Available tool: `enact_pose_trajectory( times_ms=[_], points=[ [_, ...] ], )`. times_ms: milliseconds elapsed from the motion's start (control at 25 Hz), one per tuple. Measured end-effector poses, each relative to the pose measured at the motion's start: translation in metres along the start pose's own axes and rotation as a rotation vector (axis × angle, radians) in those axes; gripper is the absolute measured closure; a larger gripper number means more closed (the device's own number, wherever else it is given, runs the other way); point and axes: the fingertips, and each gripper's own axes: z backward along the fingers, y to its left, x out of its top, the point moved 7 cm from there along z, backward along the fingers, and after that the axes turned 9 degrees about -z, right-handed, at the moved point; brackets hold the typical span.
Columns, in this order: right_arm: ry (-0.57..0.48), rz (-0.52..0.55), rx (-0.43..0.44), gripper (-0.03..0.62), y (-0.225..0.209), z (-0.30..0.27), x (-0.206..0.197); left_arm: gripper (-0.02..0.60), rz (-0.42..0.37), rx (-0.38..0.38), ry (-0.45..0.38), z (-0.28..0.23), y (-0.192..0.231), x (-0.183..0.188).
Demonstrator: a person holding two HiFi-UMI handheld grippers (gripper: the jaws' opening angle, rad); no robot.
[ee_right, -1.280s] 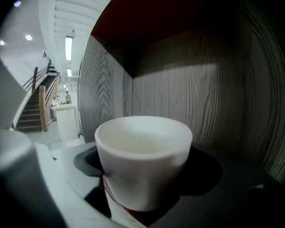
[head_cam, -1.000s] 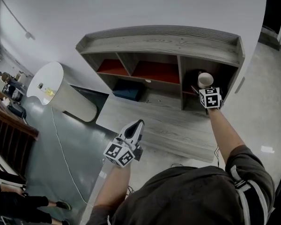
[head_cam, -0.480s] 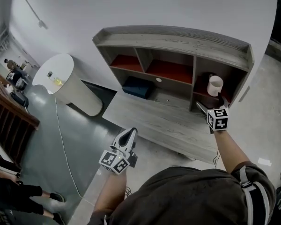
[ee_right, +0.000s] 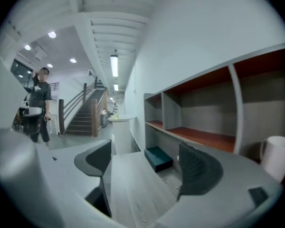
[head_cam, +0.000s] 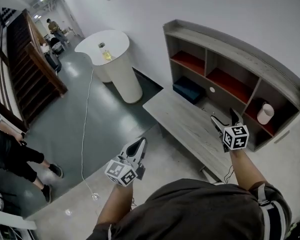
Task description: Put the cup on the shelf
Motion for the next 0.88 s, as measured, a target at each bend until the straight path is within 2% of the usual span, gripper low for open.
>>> enact_pose_trajectory(
  times_ms=[280,560,720,880],
  points=[
    [0.027,0.037,0.352,0.245,0.127,-0.066,0.009,0.575,-0.02,0.235,0.002,0.096,0.022,0.013],
    [0.086,0.087,0.713,0.362,0.256,-0.101,0.0,0.575,-0.022,0.497,0.004,0.189,0.02,0.01],
    [0.111,0.111,0.894,0.417,0.325,-0.098,-0.007,0.575,-0.021,0.595,0.012,0.231,0.017,0.009],
    [0.121,0.14,1.046,0.495,0.382,-0.086,-0.009,0.575,-0.024,0.663,0.007,0.259,0.015,0.011]
  ],
)
